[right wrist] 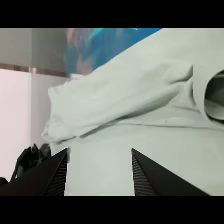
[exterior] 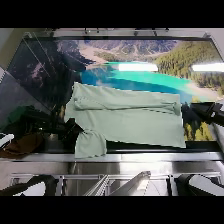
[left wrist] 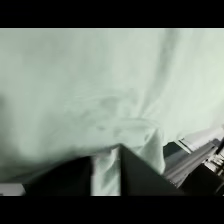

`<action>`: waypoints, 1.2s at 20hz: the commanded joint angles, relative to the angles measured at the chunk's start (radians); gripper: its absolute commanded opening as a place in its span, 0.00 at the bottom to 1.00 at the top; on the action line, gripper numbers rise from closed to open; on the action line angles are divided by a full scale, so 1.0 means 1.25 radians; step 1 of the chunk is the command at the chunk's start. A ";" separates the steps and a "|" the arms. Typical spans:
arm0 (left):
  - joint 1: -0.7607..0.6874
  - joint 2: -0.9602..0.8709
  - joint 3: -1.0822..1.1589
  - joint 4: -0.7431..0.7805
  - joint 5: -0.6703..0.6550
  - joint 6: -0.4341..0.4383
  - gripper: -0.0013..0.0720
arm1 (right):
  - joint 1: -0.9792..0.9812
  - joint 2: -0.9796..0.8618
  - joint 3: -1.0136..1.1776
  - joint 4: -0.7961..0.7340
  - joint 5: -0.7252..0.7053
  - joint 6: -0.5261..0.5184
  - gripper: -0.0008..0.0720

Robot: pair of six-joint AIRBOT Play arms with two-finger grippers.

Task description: Fold the shirts.

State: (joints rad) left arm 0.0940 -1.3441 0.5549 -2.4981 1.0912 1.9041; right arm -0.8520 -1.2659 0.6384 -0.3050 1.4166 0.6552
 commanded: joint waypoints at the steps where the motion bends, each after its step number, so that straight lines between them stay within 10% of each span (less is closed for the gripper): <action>1: -0.005 0.001 0.005 -0.027 0.047 0.027 0.10 | -0.012 0.000 -0.006 -0.104 0.003 0.081 0.61; 9: -0.005 0.001 0.005 -0.027 0.222 0.089 0.11 | -0.099 0.002 -0.073 -0.509 -0.114 0.266 0.61; 24: -0.005 0.001 0.005 -0.026 0.237 0.092 0.11 | -0.023 -0.115 -0.040 -0.609 -0.108 0.290 0.61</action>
State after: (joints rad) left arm 0.0879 -1.3434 0.5606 -2.5309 1.3872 2.0171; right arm -0.9379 -1.3567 0.5938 -0.9726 1.2507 1.0149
